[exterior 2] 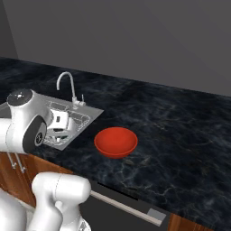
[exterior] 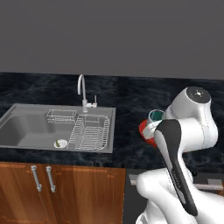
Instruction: Clear the mugs and bowl far away from the sink.
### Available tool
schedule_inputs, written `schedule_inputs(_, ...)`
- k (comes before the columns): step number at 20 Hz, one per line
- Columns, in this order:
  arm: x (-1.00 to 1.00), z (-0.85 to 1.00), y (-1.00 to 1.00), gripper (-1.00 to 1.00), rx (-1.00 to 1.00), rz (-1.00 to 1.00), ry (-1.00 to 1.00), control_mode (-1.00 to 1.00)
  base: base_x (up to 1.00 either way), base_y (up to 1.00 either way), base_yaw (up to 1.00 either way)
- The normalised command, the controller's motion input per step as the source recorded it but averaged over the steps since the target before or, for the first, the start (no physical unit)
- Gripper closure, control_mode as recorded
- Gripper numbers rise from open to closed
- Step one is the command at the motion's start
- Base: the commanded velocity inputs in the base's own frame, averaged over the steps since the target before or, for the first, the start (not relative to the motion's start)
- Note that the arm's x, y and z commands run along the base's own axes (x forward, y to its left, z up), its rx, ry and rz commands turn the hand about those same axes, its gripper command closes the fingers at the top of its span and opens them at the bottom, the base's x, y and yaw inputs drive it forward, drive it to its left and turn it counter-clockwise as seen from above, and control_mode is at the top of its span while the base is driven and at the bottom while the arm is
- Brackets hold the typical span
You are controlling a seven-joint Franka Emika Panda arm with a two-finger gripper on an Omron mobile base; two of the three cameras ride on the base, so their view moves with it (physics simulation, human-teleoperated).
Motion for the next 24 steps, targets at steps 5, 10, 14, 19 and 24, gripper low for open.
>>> schedule_inputs(5, -0.33, 0.16, 0.1, 1.0, 0.01, 0.0, -0.02, 1.0, -0.08, 0.06, 0.02)
schedule_inputs(10, 0.0, 0.0, 0.0, 1.0, 0.0, 0.0, 0.0, 1.0, -0.23, 0.65, 0.5)
schedule_inputs(14, 0.0, 0.0, 0.0, 1.0, 0.0, 0.0, 0.0, 1.0, 0.0, 0.31, 0.97)
schedule_inputs(19, 0.0, 0.0, 0.0, 1.0, 0.0, 0.0, 0.0, 1.0, 0.0, 0.0, 1.0)
schedule_inputs(24, 0.0, 0.0, 0.0, 1.0, 0.0, 0.0, 0.0, 1.0, 0.0, 0.0, 1.0)
